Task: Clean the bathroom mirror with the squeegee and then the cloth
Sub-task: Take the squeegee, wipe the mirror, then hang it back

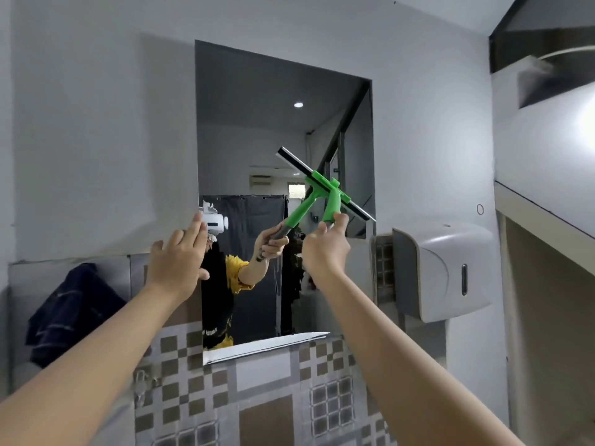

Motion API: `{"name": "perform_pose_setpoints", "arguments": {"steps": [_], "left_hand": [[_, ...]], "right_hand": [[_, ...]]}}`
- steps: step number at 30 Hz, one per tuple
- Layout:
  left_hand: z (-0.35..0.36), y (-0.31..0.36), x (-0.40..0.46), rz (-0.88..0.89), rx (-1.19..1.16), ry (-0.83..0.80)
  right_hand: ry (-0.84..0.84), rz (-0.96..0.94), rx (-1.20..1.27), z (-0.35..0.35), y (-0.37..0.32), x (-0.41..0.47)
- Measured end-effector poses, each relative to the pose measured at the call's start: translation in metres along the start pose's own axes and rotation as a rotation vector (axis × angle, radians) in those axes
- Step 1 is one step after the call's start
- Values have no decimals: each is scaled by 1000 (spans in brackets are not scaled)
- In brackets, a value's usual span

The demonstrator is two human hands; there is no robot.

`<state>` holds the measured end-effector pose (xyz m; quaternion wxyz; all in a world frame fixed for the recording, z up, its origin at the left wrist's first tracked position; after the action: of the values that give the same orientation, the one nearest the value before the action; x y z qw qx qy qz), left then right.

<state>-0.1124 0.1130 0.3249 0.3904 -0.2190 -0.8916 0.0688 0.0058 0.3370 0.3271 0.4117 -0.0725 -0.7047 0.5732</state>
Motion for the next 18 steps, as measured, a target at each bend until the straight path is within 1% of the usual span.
{"name": "perform_pose_setpoints", "arguments": {"steps": [8, 18], "left_hand": [[5, -5, -11, 73, 68, 63], [21, -8, -16, 111, 61, 46]], "right_hand": [[-46, 0, 10, 38, -6, -28], [-66, -37, -12, 62, -3, -46]]}}
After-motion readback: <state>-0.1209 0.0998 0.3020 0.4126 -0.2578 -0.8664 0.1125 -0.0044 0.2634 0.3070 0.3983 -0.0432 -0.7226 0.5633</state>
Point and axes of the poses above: each hand's wrist, its own x-axis towards the middle knuckle, its own z-axis out of the palm, y = z × x, the point moved 6 cm from there along x, towards the middle knuckle, and after that the axes turned 13 degrees about -y, right-handed, at the moved point
